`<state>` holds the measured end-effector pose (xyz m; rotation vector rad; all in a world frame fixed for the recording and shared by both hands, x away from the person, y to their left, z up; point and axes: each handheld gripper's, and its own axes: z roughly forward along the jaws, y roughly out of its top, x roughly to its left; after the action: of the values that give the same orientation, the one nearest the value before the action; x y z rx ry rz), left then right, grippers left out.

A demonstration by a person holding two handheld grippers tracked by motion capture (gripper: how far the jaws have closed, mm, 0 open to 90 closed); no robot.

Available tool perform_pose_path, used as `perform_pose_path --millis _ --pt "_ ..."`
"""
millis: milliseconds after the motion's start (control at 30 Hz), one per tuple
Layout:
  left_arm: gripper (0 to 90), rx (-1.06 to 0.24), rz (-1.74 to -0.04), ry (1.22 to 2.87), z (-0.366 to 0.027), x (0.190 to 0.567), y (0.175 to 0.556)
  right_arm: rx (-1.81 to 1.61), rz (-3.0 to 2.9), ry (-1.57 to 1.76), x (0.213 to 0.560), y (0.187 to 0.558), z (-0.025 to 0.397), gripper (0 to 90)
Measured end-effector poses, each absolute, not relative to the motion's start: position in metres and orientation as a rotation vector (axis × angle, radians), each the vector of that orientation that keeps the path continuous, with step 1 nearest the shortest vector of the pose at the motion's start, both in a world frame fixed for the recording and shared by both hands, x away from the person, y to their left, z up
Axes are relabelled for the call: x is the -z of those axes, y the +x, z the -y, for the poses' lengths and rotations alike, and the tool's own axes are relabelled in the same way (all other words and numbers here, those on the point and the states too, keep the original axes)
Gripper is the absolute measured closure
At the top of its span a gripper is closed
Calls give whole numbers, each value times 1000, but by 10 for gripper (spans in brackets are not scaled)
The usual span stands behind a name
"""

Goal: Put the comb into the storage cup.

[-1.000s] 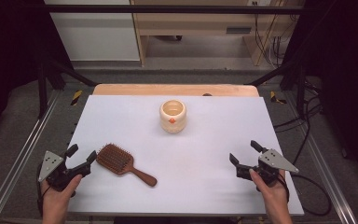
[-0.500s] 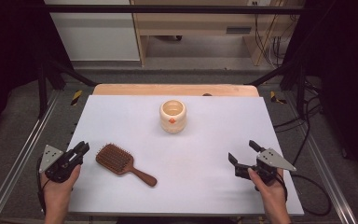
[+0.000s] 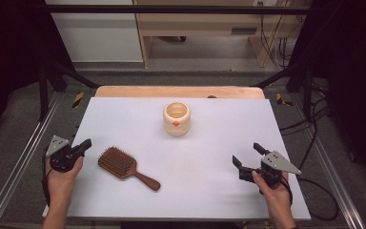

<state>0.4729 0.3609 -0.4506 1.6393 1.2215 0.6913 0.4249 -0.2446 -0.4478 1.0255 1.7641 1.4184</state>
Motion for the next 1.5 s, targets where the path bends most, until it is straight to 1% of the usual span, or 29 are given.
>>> perform_pose_path --millis 67,233,467,567,667,1067,1500 --pt "900 -698 -1246 1654 -362 455 478 -1410 -1775 1013 447 423 244 87" --pt "900 -678 -1244 1695 -362 456 479 -1395 -1778 1006 448 421 244 89" --pt "900 -681 -1259 1783 -360 464 472 -1385 -1759 1027 446 417 248 90" --pt "900 -658 -1273 1764 -366 466 470 -1375 -1769 1025 448 417 248 89" --pt "900 -650 -1259 1825 -362 469 468 -1377 -1772 1025 448 416 248 89" --pt "900 -592 -1267 1870 -357 478 471 -1385 -1795 1026 449 417 245 85" --pt "900 -571 -1256 1890 -354 479 470 -1386 -1811 1019 449 417 244 85"
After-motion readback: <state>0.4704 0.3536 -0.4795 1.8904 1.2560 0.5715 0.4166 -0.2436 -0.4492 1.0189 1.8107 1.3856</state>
